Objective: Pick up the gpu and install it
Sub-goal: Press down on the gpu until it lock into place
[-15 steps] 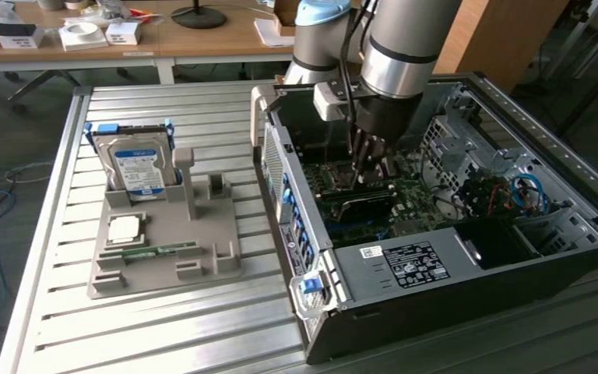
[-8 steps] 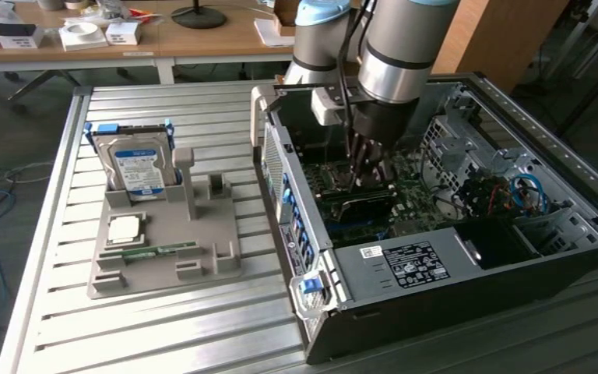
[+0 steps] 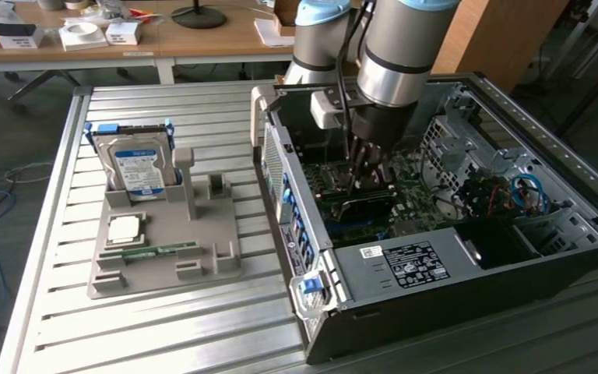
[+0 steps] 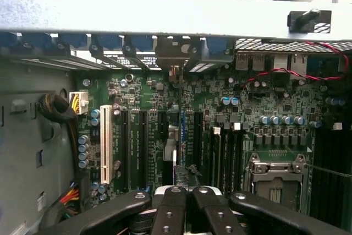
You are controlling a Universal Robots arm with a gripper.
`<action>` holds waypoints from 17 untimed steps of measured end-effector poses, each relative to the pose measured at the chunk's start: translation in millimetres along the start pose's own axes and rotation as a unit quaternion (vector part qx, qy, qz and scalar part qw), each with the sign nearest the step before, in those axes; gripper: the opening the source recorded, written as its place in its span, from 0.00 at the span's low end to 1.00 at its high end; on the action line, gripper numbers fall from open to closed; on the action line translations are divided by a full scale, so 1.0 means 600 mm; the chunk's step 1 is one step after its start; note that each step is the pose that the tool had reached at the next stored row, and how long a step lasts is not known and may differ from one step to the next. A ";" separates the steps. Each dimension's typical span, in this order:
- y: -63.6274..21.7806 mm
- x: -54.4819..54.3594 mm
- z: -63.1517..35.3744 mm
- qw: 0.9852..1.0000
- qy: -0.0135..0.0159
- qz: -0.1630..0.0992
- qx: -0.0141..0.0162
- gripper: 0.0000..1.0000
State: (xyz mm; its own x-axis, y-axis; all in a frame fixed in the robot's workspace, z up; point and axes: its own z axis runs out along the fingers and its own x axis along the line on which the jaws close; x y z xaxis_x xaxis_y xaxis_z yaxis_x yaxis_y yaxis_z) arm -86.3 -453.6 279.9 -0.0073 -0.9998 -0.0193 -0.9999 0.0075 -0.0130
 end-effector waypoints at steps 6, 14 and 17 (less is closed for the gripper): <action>0.000 0.000 0.001 1.000 0.000 0.000 0.000 0.11; 0.000 0.000 0.008 1.000 0.000 0.000 0.000 0.11; 0.000 0.000 0.011 1.000 0.000 0.000 0.000 0.11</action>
State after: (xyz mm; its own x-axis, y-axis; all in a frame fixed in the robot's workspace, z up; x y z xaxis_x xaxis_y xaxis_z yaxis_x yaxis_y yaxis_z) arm -86.4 -453.7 273.1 -0.0073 -0.9998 -0.0193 -0.9999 0.0076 -0.0131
